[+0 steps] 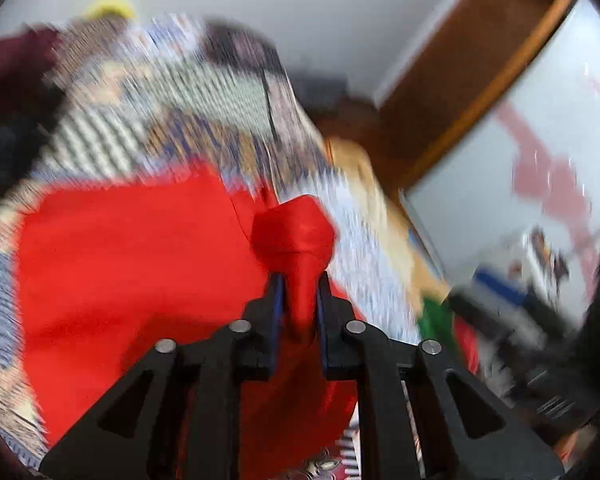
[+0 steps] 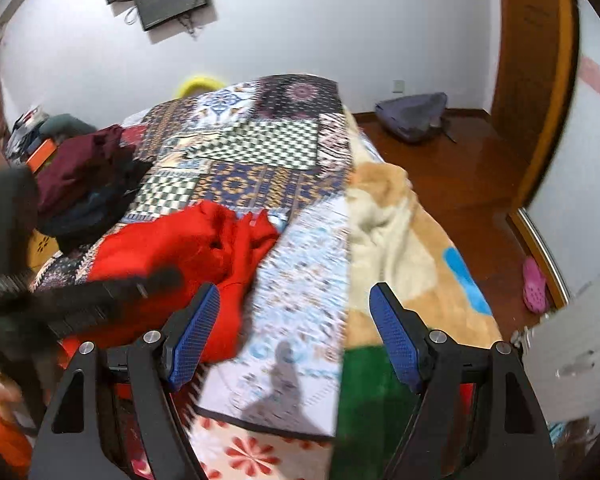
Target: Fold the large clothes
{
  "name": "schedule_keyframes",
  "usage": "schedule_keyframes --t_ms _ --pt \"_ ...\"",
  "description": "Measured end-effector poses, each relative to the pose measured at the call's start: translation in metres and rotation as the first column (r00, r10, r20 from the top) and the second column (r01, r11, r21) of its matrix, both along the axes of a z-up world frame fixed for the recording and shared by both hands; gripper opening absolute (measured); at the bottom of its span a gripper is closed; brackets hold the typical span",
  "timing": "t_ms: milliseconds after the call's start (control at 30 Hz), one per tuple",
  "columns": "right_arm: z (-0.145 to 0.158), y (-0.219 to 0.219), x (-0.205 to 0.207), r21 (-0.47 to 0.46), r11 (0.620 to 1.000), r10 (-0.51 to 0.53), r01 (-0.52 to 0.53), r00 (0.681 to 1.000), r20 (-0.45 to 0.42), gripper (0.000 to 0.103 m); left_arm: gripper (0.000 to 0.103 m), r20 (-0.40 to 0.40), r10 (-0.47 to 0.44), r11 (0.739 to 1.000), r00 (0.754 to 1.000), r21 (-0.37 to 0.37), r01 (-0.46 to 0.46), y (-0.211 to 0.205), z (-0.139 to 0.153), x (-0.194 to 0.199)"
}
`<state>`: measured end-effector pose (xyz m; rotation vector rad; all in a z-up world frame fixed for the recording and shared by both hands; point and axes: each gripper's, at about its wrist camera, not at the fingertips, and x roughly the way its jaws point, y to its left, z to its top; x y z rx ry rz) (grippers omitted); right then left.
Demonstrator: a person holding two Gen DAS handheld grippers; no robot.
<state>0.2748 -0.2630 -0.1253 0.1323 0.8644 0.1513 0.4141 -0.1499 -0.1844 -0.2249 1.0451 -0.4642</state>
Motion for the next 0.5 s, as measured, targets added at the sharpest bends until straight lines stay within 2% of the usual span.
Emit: schedule_keyframes --t_ms 67,200,367,500 --pt "-0.002 -0.003 -0.003 -0.001 1.0 -0.003 0.003 1.0 -0.003 0.074 0.016 -0.001 -0.037 0.998 0.999 0.053 0.037 -0.009 -0.01 -0.007" --pt "-0.001 -0.002 -0.006 0.003 1.0 0.006 -0.006 1.0 -0.002 0.074 0.043 0.004 -0.103 0.994 0.995 0.043 0.103 0.003 -0.006 -0.023" --pt "0.011 0.014 -0.01 0.035 0.998 0.051 -0.052 0.998 0.026 0.074 0.048 0.069 -0.17 0.981 0.983 0.109 0.162 0.014 0.021 -0.065" --pt "0.021 0.043 -0.008 0.034 0.991 0.126 -0.128 0.991 0.056 0.074 0.06 0.163 -0.141 0.974 0.977 0.2 0.107 0.042 0.035 -0.083"
